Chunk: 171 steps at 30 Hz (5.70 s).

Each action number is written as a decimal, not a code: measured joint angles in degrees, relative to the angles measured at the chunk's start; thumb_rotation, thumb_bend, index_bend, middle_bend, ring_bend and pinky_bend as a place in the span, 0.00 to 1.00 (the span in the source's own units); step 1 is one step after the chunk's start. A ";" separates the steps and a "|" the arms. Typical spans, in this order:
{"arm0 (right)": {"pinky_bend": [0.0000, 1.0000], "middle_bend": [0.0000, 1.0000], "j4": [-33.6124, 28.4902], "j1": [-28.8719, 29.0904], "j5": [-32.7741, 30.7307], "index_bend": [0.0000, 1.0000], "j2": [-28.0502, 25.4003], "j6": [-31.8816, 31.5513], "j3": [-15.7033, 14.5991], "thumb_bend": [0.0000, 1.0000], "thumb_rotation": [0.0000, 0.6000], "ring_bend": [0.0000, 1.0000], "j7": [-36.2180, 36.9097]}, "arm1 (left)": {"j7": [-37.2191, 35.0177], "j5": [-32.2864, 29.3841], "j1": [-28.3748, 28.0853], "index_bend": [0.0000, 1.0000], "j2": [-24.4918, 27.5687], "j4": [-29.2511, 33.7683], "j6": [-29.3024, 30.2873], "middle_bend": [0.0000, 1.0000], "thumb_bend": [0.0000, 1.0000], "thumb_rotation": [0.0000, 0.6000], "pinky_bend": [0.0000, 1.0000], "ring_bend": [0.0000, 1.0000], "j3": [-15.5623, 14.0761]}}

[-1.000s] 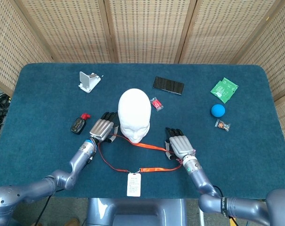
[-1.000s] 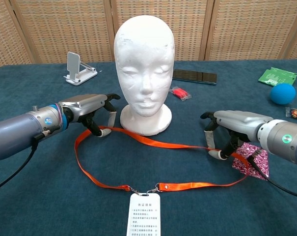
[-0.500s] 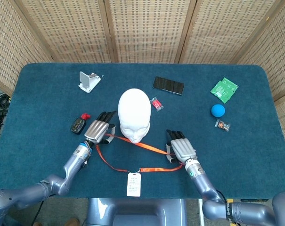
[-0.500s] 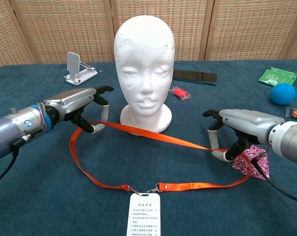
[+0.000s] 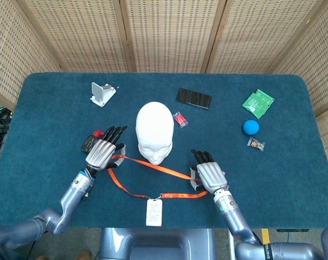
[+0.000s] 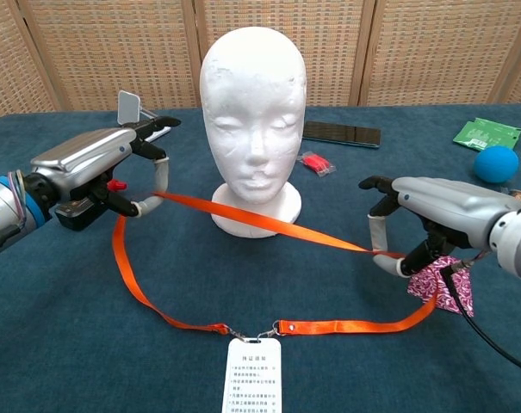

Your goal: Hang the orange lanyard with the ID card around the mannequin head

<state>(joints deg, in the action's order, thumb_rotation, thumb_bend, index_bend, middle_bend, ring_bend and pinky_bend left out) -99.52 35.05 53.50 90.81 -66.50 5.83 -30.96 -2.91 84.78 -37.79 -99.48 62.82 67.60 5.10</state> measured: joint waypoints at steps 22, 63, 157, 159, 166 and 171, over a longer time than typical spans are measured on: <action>0.00 0.00 -10.10 -1.61 -4.94 0.78 0.22 -9.79 1.51 0.68 1.00 0.00 -10.64 | 1.28 7.69 1.22 0.82 3.57 2.93 8.74 0.00 0.52 1.00 0.00 0.00 -1.21; 0.00 0.00 -23.11 -5.61 -0.98 0.79 -7.23 -18.10 4.60 0.69 1.00 0.00 -9.18 | 3.76 10.89 0.94 0.83 11.45 17.68 13.63 0.00 0.52 1.00 0.00 0.00 2.46; 0.00 0.00 5.94 17.09 -28.14 0.00 -12.73 -3.70 21.71 0.00 1.00 0.00 -0.49 | 16.77 -37.62 -14.91 0.00 17.81 18.97 -10.14 0.00 0.00 1.00 0.00 0.00 20.61; 0.00 0.04 4.14 15.48 -25.91 0.00 -13.90 -4.68 20.63 0.02 1.00 0.00 0.12 | 14.94 -34.97 -13.75 0.00 18.96 19.78 -10.00 0.00 0.00 1.00 0.00 0.00 19.97; 0.45 0.60 -0.25 9.44 -19.04 0.02 -17.03 -9.64 16.79 0.38 1.00 0.60 2.96 | 10.89 -25.85 -6.61 0.00 25.02 24.43 -5.28 0.00 0.00 1.00 0.00 0.00 15.78; 0.72 0.75 -4.05 4.85 -14.44 0.04 -19.52 -12.14 13.31 0.64 1.00 0.72 4.71 | 11.97 -23.32 -1.33 0.00 29.24 29.78 -0.21 0.00 0.00 1.00 0.00 0.00 12.25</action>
<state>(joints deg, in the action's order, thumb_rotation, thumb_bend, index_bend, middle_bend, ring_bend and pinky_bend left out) -103.57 39.90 39.06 71.29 -78.65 19.14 -26.25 9.05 61.46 -39.12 -70.24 92.60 67.39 17.36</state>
